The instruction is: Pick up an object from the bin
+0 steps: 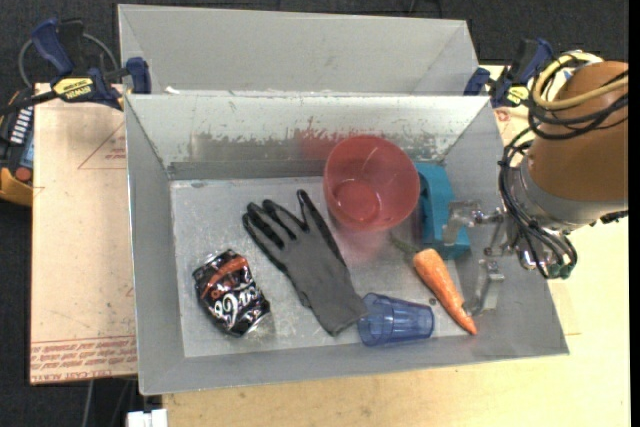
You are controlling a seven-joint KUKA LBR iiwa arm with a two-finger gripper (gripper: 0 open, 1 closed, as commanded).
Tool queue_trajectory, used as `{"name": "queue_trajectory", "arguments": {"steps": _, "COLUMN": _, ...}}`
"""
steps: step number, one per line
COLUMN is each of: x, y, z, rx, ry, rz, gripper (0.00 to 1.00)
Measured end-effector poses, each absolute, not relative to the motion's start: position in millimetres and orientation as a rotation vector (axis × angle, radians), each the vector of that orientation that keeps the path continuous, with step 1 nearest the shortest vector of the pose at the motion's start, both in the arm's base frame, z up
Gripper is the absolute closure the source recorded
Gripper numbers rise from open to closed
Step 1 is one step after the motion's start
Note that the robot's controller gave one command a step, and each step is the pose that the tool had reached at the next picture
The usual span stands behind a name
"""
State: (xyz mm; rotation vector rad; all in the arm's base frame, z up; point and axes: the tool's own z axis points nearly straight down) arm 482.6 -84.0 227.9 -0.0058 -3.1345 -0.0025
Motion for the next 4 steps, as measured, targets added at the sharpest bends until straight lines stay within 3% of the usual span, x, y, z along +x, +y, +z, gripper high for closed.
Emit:
{"name": "queue_trajectory", "arguments": {"steps": 1, "x": 484.2, "y": -83, "z": 232, "rx": 0.001, "ry": -3.142, "rz": -0.001, "gripper": 0.0}}
{"name": "queue_trajectory", "arguments": {"steps": 2, "x": 481.8, "y": -41, "z": 129, "rx": -0.322, "ry": -3.123, "rz": -0.003, "gripper": 0.0}}
{"name": "queue_trajectory", "arguments": {"steps": 3, "x": 480.5, "y": -30, "z": 158, "rx": -0.286, "ry": -3.129, "rz": -0.002, "gripper": 0.0}}
{"name": "queue_trajectory", "arguments": {"steps": 4, "x": 483.0, "y": -15, "z": 130, "rx": -0.428, "ry": -3.11, "rz": -0.004, "gripper": 0.0}}
